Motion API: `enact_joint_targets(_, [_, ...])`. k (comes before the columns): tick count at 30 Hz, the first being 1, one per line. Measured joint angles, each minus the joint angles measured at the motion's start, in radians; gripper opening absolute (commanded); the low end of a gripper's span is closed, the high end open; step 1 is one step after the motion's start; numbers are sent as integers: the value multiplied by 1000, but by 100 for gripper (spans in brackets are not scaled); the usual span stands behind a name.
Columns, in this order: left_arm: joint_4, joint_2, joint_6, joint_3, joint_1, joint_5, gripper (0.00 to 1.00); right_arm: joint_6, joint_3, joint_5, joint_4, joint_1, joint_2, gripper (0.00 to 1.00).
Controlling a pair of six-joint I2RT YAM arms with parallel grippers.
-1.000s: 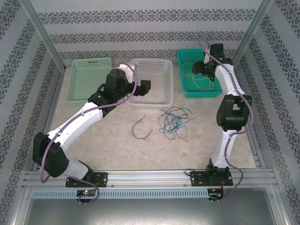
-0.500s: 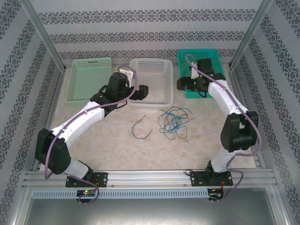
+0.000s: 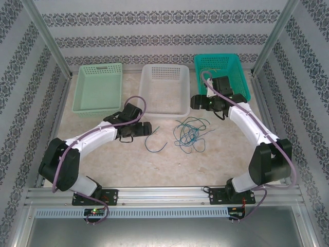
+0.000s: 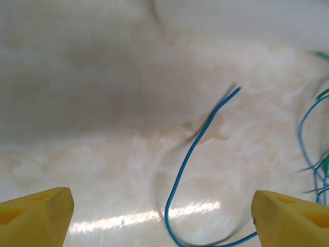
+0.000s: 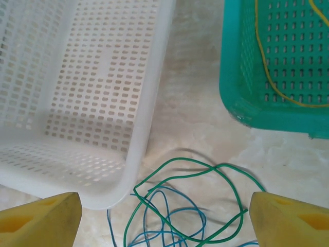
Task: Untangle the cables
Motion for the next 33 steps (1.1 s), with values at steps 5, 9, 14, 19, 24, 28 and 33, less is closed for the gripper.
enact_joint_targets(5, [-8,114,0,48,-11,31,79,2,0,8,12,0,-11,86])
enact_joint_targets(9, [-18,219,21,111,-24,51,67,2,-8,21,15,0,-31,87])
enact_joint_targets(14, [-30,286,49,125,-31,53,61,2,-43,39,18,-11,-98,89])
enact_joint_targets(19, [-45,290,73,132,-49,25,54,2,-61,50,18,-43,-138,89])
enact_joint_targets(24, [-55,293,90,132,-63,14,28,2,-64,50,19,-55,-145,89])
enact_joint_targets(28, [-70,294,97,132,-80,10,9,2,-72,50,18,-55,-151,89])
enact_joint_targets(33, [-74,266,93,111,-98,-6,0,2,-76,50,19,-55,-166,89])
